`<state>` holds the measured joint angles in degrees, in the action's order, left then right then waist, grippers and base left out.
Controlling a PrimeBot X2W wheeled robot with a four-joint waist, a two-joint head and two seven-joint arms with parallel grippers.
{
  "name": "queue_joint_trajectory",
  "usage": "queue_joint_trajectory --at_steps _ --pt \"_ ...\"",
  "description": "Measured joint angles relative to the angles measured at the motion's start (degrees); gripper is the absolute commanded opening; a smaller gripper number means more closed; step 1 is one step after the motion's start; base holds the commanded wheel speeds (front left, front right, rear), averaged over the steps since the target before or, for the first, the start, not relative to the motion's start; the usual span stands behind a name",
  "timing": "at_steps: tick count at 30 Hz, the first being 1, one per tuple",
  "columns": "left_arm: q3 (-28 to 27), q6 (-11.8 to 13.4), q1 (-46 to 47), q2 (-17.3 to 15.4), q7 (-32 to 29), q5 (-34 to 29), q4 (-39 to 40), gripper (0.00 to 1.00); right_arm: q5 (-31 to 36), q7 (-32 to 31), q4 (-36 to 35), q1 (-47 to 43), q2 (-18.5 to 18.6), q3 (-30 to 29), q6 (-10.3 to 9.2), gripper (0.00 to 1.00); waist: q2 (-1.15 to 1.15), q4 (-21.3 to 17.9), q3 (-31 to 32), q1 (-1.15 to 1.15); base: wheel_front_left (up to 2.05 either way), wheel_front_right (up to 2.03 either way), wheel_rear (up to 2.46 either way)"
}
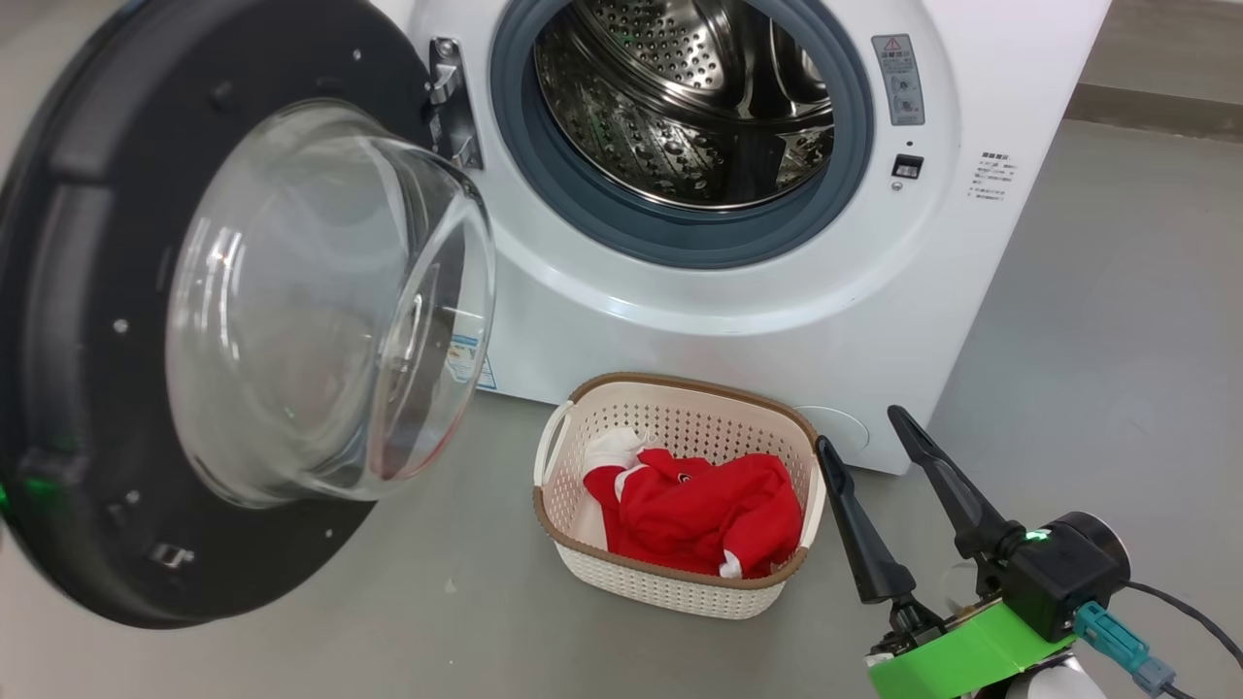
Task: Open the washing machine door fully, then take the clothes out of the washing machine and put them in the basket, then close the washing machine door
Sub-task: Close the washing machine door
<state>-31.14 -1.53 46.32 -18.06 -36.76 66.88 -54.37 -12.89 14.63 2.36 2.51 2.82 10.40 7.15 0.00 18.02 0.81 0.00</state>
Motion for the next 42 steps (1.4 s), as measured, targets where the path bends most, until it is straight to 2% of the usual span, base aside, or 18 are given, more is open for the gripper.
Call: queue_joint_trajectory --at_steps 3,12,17,22,31,42 --pt "-0.1 0.0 -1.0 1.3 -0.7 0.8 1.6 0.00 -0.3 0.0 0.0 0.0 0.0 0.1 0.00 1.00 0.00 0.2 0.1 0.00 0.00 0.00 0.00" --pt "-0.9 0.0 -7.1 7.8 -3.4 3.7 11.4 0.00 -1.2 0.0 0.1 0.0 0.0 0.3 0.00 1.00 0.00 1.1 0.0 0.00 0.00 0.00 0.00" --pt "-0.6 1.1 -11.2 12.6 -5.3 5.1 20.0 0.00 -1.3 0.0 0.4 0.0 0.0 1.0 0.00 1.00 0.00 1.2 -0.2 0.00 0.00 0.00 0.00" --pt "0.4 2.5 -14.6 15.5 -6.5 6.8 27.6 0.00 -1.7 0.0 0.7 0.0 0.0 1.3 0.00 1.00 0.00 0.7 -0.4 0.00 0.00 0.00 0.00" --pt "5.4 5.8 -19.4 15.9 -6.5 11.5 37.6 0.00 -2.3 0.0 1.1 0.1 0.0 1.4 -0.01 1.00 0.00 -0.7 -1.0 0.00 0.00 0.00 0.00" --pt "14.1 8.4 -24.3 16.0 -0.9 18.9 43.1 0.00 -3.2 0.0 1.2 0.4 0.0 1.5 -0.01 1.00 0.00 -3.0 -1.3 0.00 0.00 0.00 0.00"
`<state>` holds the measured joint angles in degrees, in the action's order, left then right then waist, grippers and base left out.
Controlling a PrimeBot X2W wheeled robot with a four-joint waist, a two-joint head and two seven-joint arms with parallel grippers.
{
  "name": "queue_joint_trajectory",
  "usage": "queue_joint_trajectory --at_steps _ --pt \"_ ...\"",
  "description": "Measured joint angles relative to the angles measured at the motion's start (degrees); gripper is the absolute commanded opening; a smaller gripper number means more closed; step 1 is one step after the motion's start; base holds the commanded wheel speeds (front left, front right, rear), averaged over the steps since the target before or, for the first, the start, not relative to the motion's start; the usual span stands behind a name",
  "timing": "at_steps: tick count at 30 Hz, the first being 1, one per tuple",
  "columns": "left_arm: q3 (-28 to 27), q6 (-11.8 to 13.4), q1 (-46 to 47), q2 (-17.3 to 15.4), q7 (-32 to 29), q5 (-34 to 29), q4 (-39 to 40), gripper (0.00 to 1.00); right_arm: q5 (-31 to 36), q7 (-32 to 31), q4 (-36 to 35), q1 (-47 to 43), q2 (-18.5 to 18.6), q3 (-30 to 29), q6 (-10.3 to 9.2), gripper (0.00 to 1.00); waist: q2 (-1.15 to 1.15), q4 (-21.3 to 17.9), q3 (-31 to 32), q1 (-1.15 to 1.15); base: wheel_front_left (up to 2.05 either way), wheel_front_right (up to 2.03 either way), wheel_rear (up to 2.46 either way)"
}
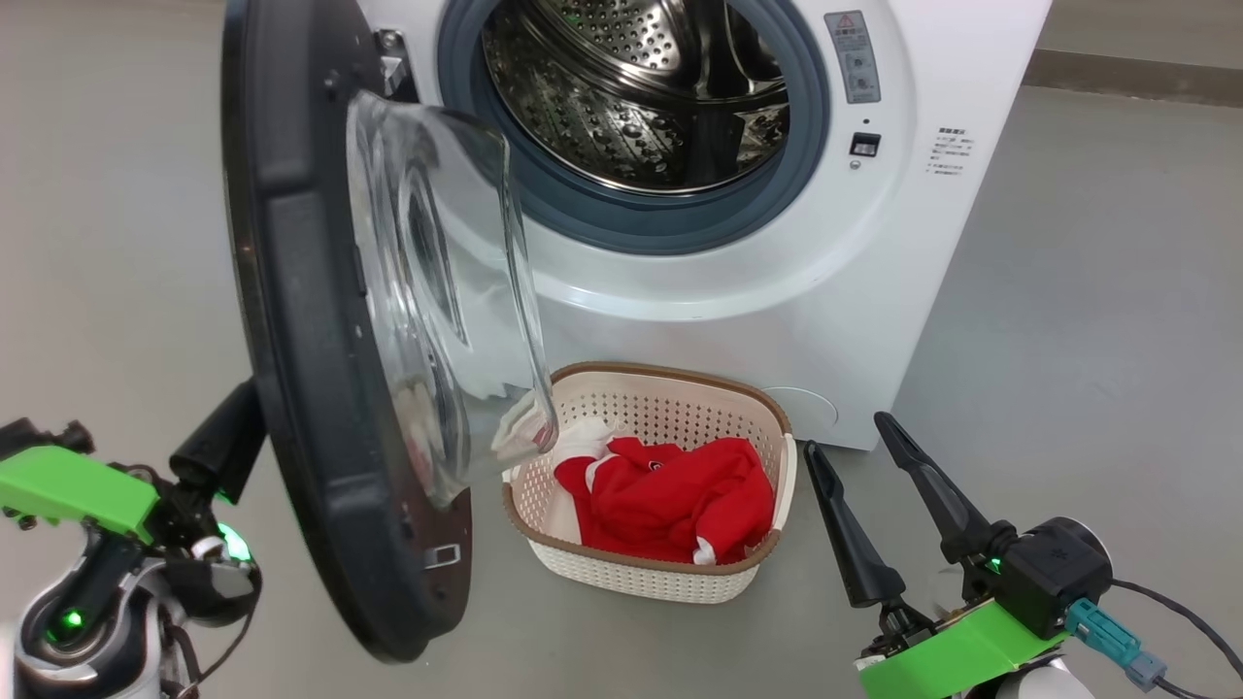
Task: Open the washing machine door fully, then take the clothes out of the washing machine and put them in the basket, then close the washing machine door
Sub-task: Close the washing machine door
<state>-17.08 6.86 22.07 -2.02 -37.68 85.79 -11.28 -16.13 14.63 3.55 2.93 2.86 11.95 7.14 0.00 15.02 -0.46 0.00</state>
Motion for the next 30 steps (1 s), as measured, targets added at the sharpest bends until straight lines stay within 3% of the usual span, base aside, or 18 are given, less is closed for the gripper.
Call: queue_joint_trajectory --at_steps 14,30 --pt "6.0 0.1 -1.3 0.0 4.4 3.7 2.0 0.00 0.0 0.0 0.0 0.8 0.0 0.1 0.01 1.00 0.00 -3.9 -0.7 0.00 0.00 0.00 0.00" --pt "8.2 -3.4 -0.9 0.0 8.3 7.3 1.1 0.00 0.0 0.0 0.0 1.7 0.0 0.0 0.01 1.00 0.00 -9.7 -2.6 0.00 0.00 0.00 0.00"
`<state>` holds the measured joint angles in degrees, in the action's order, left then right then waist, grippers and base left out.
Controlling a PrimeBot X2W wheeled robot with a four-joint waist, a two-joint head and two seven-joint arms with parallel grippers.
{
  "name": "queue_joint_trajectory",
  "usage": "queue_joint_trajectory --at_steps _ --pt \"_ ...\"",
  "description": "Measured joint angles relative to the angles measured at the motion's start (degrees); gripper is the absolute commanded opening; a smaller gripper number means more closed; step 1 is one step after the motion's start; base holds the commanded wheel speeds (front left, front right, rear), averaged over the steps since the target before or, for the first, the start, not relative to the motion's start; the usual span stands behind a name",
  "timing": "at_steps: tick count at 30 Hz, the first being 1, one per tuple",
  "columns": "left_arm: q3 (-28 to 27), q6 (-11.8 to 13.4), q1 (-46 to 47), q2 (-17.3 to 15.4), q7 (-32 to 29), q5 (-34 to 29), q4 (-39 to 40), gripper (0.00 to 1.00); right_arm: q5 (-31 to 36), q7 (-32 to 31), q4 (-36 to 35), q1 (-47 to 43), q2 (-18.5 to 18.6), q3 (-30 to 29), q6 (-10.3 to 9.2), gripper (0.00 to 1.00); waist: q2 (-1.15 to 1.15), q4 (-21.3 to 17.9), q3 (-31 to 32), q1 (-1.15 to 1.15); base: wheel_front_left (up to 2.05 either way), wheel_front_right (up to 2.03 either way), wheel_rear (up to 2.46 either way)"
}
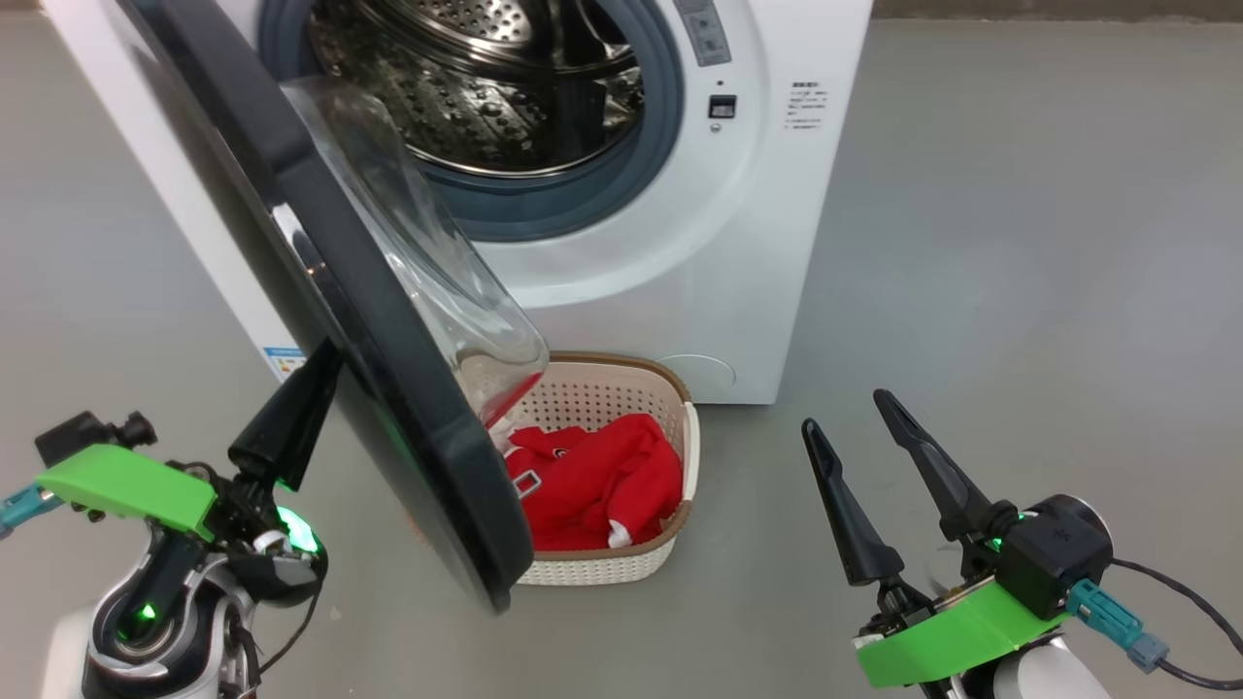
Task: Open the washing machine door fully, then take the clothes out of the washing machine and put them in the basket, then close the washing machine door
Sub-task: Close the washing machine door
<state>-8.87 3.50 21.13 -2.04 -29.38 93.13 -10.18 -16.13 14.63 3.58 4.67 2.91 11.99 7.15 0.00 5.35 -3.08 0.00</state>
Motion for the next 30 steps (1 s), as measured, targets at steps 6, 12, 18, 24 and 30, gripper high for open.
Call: queue_joint_trajectory --at_steps 6,12,18,24,30 --pt "0.5 -0.1 1.0 0.0 0.7 0.6 -0.3 0.00 0.0 0.0 -0.1 0.7 0.0 0.0 -0.01 1.00 0.00 -2.4 -0.6 0.00 0.00 0.00 0.00" --pt "0.9 -1.3 1.9 0.0 1.8 0.8 -0.7 0.00 0.3 0.0 -0.2 0.9 0.0 -0.1 -0.01 1.00 0.00 -4.7 -1.4 0.00 0.00 0.00 0.00" --pt "1.4 -2.8 4.4 0.0 4.7 1.9 -1.5 0.00 0.6 0.0 -0.6 1.7 0.0 -0.2 -0.01 1.00 0.00 -6.3 -2.9 0.00 0.00 0.00 0.00" --pt "2.6 -3.5 7.1 0.0 6.4 2.3 -2.7 0.00 0.6 0.0 -0.7 2.5 0.0 -0.2 -0.01 1.00 0.00 -7.2 -4.6 0.00 0.00 0.00 0.00" --pt "4.2 -3.8 10.9 0.1 7.6 1.2 -4.5 0.00 0.6 0.0 -1.3 3.0 0.0 -0.4 -0.01 1.00 0.00 -8.2 -6.8 0.00 0.00 0.00 0.00"
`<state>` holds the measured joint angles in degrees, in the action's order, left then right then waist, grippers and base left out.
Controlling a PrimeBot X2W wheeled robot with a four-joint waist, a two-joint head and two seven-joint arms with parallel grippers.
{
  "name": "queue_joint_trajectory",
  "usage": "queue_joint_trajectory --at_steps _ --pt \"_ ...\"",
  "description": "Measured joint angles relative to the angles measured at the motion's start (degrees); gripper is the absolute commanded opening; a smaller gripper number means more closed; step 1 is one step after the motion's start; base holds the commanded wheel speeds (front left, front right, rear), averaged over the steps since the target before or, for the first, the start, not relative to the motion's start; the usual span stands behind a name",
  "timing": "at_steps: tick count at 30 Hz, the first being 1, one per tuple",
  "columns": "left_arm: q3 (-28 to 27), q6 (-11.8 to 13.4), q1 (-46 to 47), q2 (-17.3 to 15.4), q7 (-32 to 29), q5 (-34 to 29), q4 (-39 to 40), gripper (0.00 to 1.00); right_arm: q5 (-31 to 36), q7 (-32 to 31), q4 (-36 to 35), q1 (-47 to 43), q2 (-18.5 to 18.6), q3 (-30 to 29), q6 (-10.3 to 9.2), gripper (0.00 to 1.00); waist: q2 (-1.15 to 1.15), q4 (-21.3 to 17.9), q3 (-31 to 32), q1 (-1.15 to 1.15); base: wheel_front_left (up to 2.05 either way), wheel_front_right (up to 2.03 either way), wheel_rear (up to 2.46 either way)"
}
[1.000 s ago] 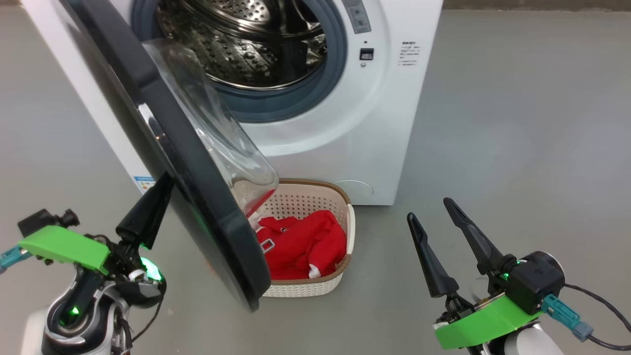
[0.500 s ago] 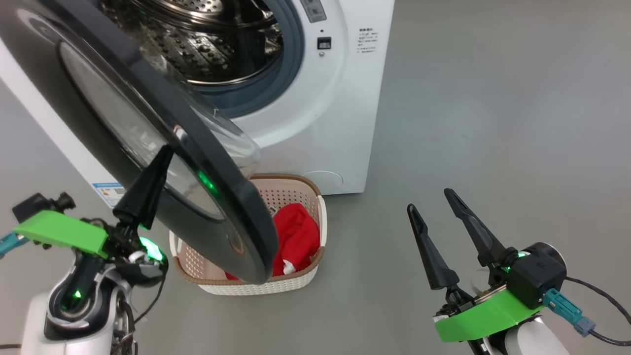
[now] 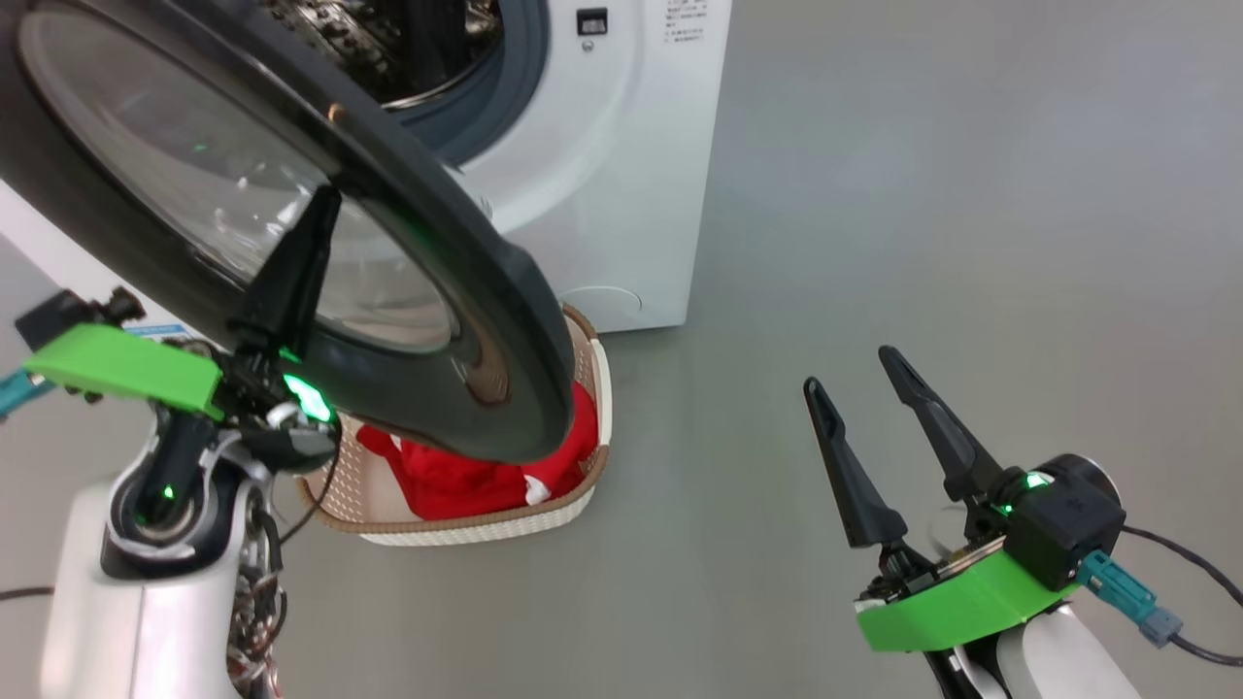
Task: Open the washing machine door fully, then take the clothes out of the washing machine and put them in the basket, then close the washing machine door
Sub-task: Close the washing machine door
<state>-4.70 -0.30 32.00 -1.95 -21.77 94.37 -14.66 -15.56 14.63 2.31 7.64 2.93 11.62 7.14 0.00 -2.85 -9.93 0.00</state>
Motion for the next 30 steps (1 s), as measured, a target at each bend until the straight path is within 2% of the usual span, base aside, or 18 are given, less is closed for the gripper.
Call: queue_joint_trajectory --at_steps 18,30 --pt "1.4 -2.4 15.3 0.4 8.2 -1.7 -7.9 0.00 -1.1 0.0 -1.2 3.9 0.0 -0.3 0.01 1.00 0.00 -4.0 -7.8 0.00 0.00 0.00 0.00" --pt "0.4 -5.3 21.6 0.5 11.7 -2.7 -14.7 0.00 -1.1 0.0 -1.7 4.7 0.0 -0.3 0.01 1.00 0.00 -6.6 -11.0 0.00 0.00 0.00 0.00"
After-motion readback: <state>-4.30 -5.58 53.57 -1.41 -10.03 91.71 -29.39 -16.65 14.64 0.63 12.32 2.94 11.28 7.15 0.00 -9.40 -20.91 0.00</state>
